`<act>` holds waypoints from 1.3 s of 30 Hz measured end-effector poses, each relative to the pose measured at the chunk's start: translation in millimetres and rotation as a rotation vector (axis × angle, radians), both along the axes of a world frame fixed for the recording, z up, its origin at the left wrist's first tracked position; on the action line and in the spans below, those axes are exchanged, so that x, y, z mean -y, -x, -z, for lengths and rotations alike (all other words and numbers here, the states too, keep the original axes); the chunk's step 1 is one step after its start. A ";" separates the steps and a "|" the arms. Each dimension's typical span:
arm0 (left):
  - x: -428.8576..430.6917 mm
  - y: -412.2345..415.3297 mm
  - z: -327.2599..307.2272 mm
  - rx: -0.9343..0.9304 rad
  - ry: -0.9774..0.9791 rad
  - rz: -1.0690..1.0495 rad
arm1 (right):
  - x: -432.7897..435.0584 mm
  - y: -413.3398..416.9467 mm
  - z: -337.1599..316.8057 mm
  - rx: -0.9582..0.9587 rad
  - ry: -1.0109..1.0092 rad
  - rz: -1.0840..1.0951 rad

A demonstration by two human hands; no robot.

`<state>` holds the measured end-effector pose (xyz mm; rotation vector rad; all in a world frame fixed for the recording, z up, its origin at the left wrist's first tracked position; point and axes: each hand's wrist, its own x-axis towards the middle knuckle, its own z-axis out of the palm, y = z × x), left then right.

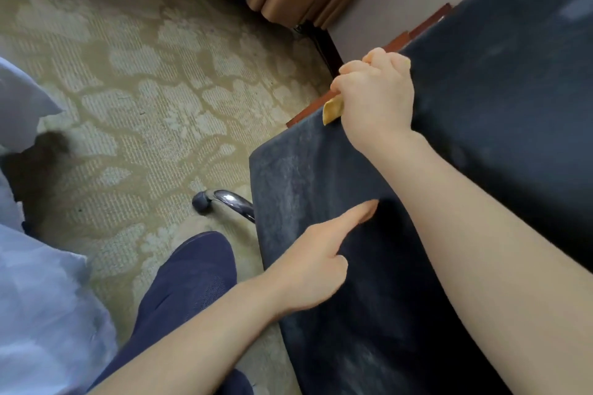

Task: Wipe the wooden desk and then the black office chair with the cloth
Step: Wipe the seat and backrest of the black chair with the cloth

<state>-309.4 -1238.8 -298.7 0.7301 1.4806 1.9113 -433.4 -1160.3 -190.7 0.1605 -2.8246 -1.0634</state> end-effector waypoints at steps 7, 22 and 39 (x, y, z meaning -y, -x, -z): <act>11.1 16.1 27.3 0.173 0.245 -0.585 | -15.7 -47.2 62.1 0.357 -0.081 -0.021; -1.3 -5.0 -41.4 -0.060 0.236 -0.123 | -57.6 -315.4 87.3 0.674 -0.200 -0.014; -1.4 -15.6 -28.5 -0.059 0.082 -0.306 | -48.5 -222.4 -49.0 -0.502 -0.003 -0.372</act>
